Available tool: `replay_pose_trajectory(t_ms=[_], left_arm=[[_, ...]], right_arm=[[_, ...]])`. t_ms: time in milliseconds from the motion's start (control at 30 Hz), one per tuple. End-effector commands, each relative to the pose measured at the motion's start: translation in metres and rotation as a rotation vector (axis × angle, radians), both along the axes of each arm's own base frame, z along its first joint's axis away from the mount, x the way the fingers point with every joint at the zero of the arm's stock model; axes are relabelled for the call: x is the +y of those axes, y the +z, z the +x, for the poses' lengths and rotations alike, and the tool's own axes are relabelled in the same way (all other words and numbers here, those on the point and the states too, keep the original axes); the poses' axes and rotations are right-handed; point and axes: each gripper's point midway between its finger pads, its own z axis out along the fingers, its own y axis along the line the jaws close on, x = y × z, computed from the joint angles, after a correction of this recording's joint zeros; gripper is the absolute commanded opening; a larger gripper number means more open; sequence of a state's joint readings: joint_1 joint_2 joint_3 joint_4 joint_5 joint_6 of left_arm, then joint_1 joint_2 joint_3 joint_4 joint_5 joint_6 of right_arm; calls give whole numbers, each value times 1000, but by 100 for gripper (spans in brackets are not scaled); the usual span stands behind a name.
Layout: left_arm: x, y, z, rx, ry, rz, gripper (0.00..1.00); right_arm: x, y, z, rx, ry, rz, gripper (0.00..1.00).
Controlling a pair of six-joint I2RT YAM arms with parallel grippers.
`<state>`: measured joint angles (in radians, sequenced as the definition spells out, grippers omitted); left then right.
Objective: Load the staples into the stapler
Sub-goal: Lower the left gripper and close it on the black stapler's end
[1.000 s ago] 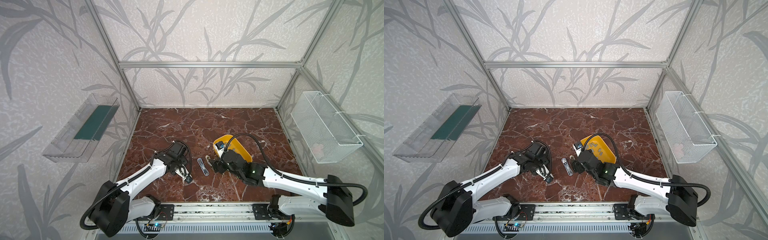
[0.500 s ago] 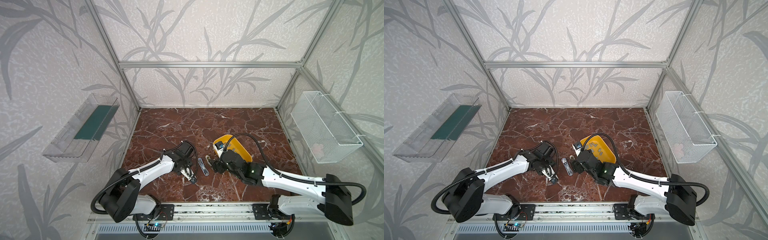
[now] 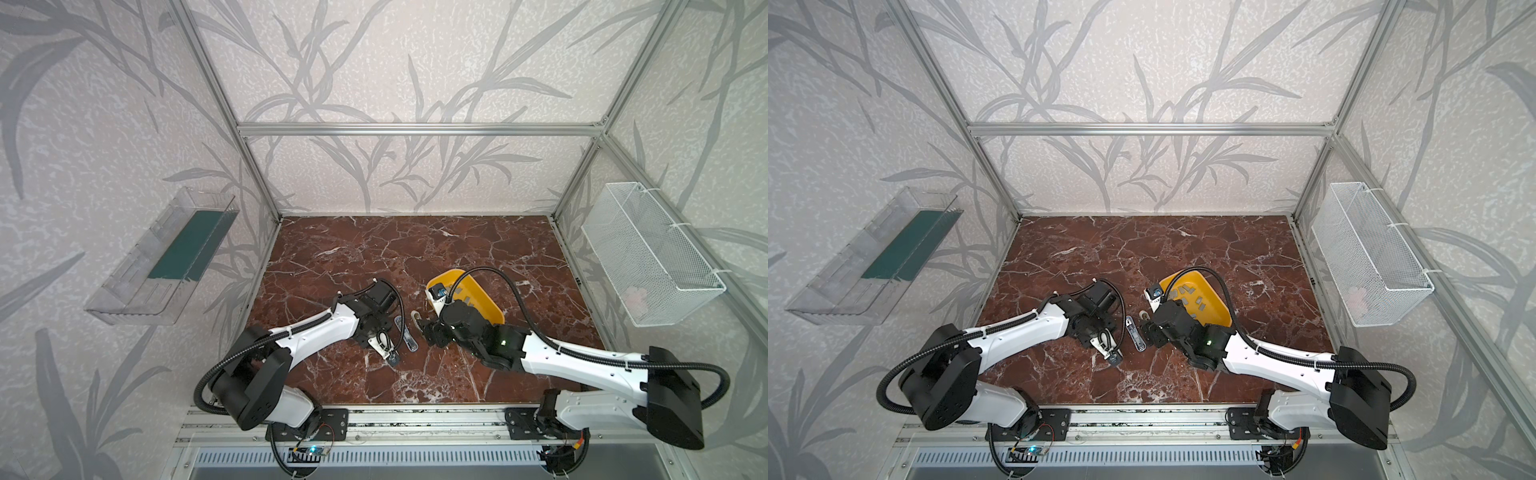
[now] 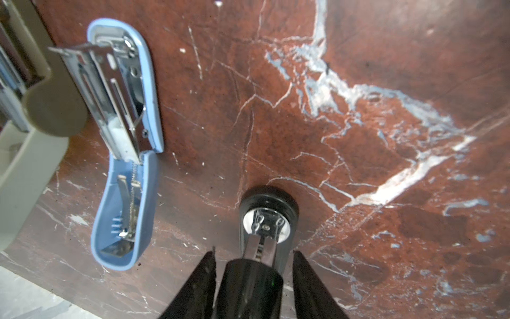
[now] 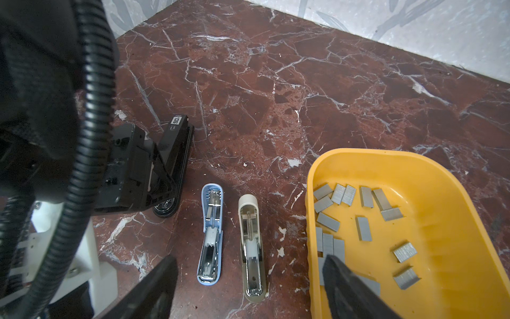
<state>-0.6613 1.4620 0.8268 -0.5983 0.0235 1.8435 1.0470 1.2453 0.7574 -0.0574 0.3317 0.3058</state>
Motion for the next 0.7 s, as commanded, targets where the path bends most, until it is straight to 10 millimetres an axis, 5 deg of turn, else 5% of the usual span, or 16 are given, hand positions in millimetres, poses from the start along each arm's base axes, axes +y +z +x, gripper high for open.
replay_pose_trajectory(t_ms=[0,333,467,500,667], left_arm=[[1,2,0,15,-11,31,45],[-2,9,1,24,5,22,31],[-6,15,1,30,26,2,12],[-8,18,3,27,40,-11,0],[-10,29,6,8,90,-49,0]], right_arm=[[4,12,4,-8,-7,21,84],[5,10,4,-2,-7,20,84],[5,10,4,-1,-9,20,84],[5,10,4,-3,-10,21,84],[4,11,4,-5,-14,26,84]])
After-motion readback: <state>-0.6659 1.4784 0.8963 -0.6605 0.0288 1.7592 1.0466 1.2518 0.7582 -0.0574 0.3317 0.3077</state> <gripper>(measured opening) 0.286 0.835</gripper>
